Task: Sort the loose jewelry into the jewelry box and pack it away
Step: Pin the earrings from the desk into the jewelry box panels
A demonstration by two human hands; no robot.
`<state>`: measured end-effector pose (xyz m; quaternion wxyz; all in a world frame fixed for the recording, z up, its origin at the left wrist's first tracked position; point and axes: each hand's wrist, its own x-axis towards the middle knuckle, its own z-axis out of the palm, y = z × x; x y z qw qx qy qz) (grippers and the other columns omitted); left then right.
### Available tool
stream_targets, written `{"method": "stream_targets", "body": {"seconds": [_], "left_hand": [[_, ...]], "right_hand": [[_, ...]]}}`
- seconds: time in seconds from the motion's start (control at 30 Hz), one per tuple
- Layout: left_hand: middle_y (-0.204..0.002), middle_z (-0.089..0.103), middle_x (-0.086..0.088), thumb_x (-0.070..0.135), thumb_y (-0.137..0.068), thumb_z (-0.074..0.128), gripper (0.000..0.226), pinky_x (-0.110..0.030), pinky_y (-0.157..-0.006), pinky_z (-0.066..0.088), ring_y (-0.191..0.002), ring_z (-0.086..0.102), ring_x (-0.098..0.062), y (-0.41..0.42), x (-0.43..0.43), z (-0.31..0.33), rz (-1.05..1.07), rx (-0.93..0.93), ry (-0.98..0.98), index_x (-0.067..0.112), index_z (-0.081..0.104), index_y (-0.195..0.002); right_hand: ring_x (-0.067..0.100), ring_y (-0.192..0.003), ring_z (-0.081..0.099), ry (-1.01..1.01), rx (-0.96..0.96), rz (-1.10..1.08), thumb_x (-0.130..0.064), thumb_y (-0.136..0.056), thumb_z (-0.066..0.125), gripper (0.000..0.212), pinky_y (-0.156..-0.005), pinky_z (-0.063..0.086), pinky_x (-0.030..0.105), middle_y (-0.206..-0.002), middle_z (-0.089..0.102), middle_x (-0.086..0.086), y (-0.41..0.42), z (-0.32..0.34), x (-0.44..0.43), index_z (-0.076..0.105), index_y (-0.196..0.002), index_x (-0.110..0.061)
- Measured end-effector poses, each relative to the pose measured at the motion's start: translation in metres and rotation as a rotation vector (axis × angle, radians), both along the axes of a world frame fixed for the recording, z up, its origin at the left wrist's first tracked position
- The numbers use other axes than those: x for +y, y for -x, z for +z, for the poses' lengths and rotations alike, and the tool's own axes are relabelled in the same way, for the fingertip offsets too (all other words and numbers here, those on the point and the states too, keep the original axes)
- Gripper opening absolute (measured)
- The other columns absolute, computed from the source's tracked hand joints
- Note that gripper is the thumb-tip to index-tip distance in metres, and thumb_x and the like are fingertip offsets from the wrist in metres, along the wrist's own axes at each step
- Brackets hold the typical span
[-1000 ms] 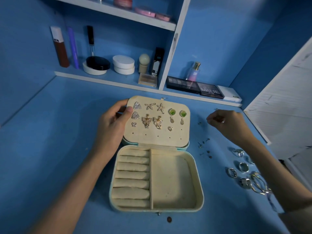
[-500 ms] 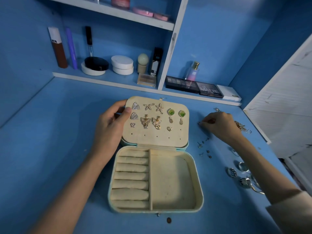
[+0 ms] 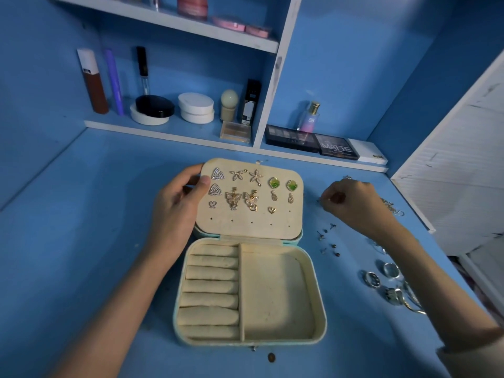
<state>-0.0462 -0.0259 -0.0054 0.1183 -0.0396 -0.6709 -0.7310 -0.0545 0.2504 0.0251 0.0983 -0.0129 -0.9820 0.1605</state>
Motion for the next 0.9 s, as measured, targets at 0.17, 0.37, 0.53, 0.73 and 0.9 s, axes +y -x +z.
{"method": "stream_targets", "body": {"seconds": [0.17,0.37,0.53,0.73,0.9], "left_hand": [[-0.088,0.065,0.004,0.009,-0.095,0.053,0.021,-0.006,-0.065,0.043,-0.073,0.059,0.006,0.000,0.000,0.000,0.003,-0.003,-0.005,0.025,0.066,-0.095],[-0.088,0.065,0.004,0.008,-0.095,0.052,0.021,-0.005,-0.064,0.043,-0.072,0.059,0.008,-0.001,0.001,0.001,0.003,0.010,0.007,0.025,0.065,-0.093],[-0.088,0.064,0.003,0.007,-0.095,0.052,0.022,-0.004,-0.063,0.042,-0.072,0.059,0.008,-0.002,0.001,0.002,0.003,0.019,0.010,0.025,0.065,-0.093],[-0.088,0.065,0.005,0.006,-0.094,0.052,0.023,-0.005,-0.064,0.042,-0.072,0.059,0.008,-0.001,0.002,0.001,-0.001,0.021,-0.013,0.025,0.065,-0.093],[-0.089,0.065,0.005,0.006,-0.094,0.053,0.024,-0.005,-0.067,0.042,-0.073,0.058,0.008,-0.001,0.001,0.001,0.006,0.023,-0.007,0.027,0.065,-0.092]], "right_hand": [[0.024,-0.079,0.060,-0.159,-0.084,-0.010,-0.008,-0.080,0.059,0.015,-0.074,0.050,0.034,-0.078,0.059,-0.001,-0.004,-0.012,0.007,0.073,-0.082,-0.013],[0.011,-0.075,0.053,0.006,-0.071,-0.012,-0.009,-0.083,0.066,0.009,-0.058,0.036,0.009,-0.080,0.060,-0.002,-0.006,-0.013,0.012,0.074,-0.087,-0.010],[0.010,-0.074,0.051,0.040,-0.057,-0.027,-0.017,-0.083,0.069,0.008,-0.062,0.034,0.011,-0.083,0.061,-0.001,-0.007,-0.016,0.014,0.073,-0.088,-0.011],[0.012,-0.076,0.052,0.000,-0.074,0.039,-0.012,-0.085,0.066,0.006,-0.060,0.035,0.010,-0.083,0.059,-0.002,-0.006,-0.015,0.012,0.071,-0.086,-0.011],[0.002,-0.067,0.049,0.033,-0.129,0.025,-0.014,-0.084,0.067,0.007,-0.058,0.038,0.002,-0.079,0.062,-0.001,-0.002,-0.009,0.008,0.072,-0.087,-0.010]]}}
